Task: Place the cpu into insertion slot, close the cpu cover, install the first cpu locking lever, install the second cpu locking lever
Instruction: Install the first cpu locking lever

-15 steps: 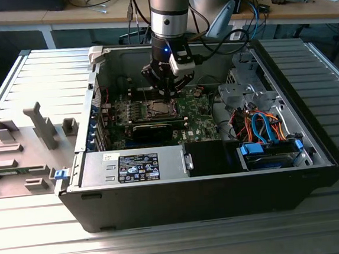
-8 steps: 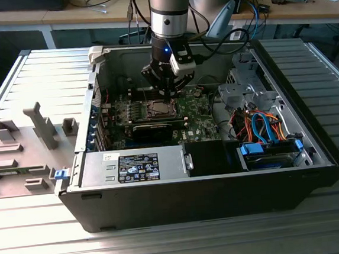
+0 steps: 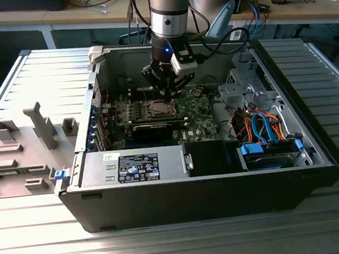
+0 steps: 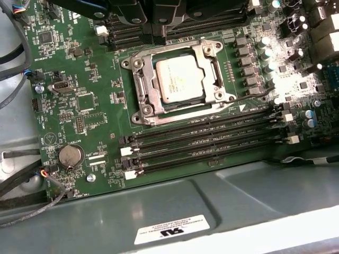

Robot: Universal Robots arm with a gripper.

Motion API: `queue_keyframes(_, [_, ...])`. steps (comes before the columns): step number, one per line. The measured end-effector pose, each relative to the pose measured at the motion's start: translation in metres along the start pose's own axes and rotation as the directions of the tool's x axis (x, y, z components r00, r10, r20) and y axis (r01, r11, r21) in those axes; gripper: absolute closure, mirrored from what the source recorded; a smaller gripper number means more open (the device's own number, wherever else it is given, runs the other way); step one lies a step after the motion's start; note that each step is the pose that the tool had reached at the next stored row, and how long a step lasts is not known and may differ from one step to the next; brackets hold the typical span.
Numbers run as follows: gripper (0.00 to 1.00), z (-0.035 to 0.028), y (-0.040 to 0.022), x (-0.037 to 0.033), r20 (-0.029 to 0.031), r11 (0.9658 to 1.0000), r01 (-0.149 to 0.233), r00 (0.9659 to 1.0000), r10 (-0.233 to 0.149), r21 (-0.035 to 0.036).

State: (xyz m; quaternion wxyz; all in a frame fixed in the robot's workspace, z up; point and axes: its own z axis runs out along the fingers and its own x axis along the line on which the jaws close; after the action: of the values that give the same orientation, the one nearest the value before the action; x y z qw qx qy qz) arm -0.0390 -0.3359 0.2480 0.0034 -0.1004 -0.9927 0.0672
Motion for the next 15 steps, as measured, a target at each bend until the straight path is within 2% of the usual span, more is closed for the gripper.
queue_keyframes(15, [0.89,0.0000,0.0000,0.0000,0.0050,0.9993,0.037,0.9993,-0.037,-0.0002])
